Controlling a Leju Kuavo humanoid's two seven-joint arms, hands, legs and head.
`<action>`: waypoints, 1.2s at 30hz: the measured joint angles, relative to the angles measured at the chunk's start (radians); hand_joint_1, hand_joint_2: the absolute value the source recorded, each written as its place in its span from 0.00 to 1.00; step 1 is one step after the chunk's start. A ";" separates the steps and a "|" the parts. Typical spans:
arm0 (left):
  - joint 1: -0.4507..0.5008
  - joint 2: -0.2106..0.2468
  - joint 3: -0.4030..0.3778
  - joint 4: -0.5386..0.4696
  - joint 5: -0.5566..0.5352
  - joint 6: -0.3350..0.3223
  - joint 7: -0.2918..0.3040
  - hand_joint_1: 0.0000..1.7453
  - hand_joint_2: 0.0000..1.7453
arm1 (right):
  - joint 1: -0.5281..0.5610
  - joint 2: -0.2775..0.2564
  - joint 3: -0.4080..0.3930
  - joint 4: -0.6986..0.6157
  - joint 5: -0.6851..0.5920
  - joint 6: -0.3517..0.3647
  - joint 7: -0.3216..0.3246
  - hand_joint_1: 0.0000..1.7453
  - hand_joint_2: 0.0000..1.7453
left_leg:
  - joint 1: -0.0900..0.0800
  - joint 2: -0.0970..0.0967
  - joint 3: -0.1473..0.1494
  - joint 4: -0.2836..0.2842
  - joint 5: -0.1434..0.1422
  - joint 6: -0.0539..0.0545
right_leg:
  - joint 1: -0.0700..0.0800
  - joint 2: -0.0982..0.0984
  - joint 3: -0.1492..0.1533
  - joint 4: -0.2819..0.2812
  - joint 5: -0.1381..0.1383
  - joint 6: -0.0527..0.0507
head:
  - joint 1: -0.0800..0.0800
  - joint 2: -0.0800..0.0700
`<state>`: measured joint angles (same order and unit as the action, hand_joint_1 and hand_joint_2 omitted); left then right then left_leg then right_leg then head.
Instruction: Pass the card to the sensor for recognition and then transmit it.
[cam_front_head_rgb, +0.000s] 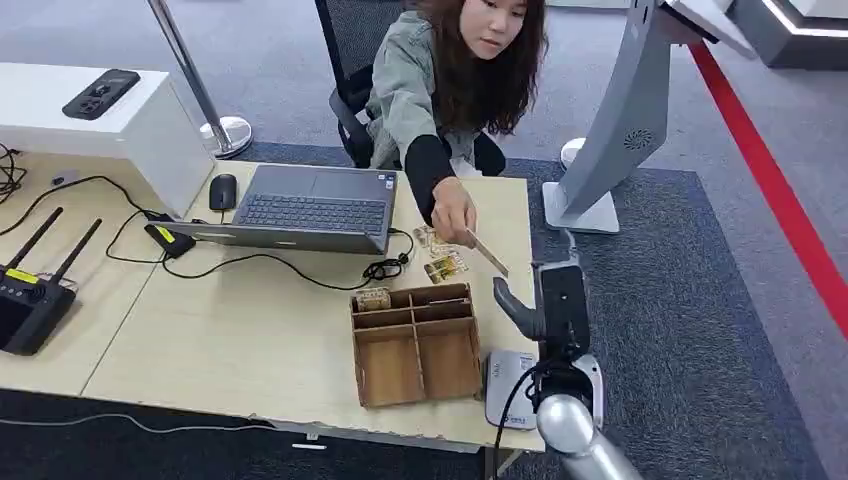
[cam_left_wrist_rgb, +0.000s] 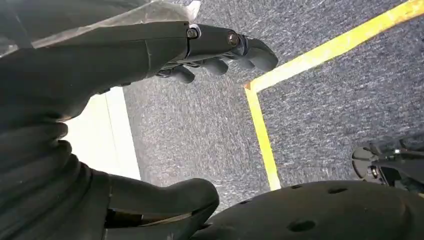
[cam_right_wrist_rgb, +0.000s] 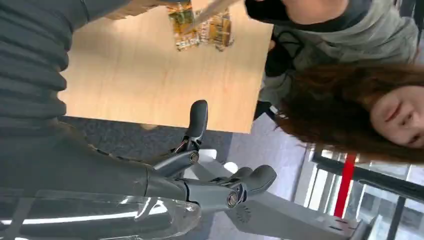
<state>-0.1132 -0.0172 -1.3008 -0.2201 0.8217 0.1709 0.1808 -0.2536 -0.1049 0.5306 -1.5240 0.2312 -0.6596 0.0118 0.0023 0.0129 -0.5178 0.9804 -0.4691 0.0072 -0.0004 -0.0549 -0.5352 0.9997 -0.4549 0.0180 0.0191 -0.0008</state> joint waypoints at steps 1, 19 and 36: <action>-0.001 0.001 -0.002 0.000 -0.002 -0.002 0.000 0.00 1.00 | -0.025 -0.003 0.012 0.009 0.001 0.000 0.008 0.00 1.00 | 0.000 0.000 0.000 0.000 0.000 0.000 | 0.000 0.000 0.000 0.000 0.000 0.000 | 0.000 0.000; -0.004 0.005 -0.019 0.000 -0.017 -0.003 -0.012 0.00 1.00 | -0.196 -0.022 0.163 0.154 -0.081 0.000 0.023 1.00 1.00 | 0.000 -0.001 -0.001 0.000 0.000 0.000 | 0.000 0.000 -0.001 0.000 0.000 0.000 | 0.000 0.000; -0.005 0.005 -0.021 0.000 -0.023 -0.002 -0.015 0.00 1.00 | -0.193 -0.033 0.184 0.178 -0.070 0.000 -0.010 1.00 1.00 | 0.000 0.000 -0.001 0.000 0.000 0.000 | 0.000 0.000 -0.001 0.000 0.000 0.000 | 0.000 0.000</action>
<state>-0.1177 -0.0122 -1.3218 -0.2201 0.7988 0.1690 0.1656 -0.4461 -0.1381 0.7141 -1.3462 0.1614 -0.6596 0.0016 0.0024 0.0126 -0.5184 0.9804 -0.4690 0.0070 -0.0003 -0.0551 -0.5363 1.0000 -0.4549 0.0181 0.0194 -0.0008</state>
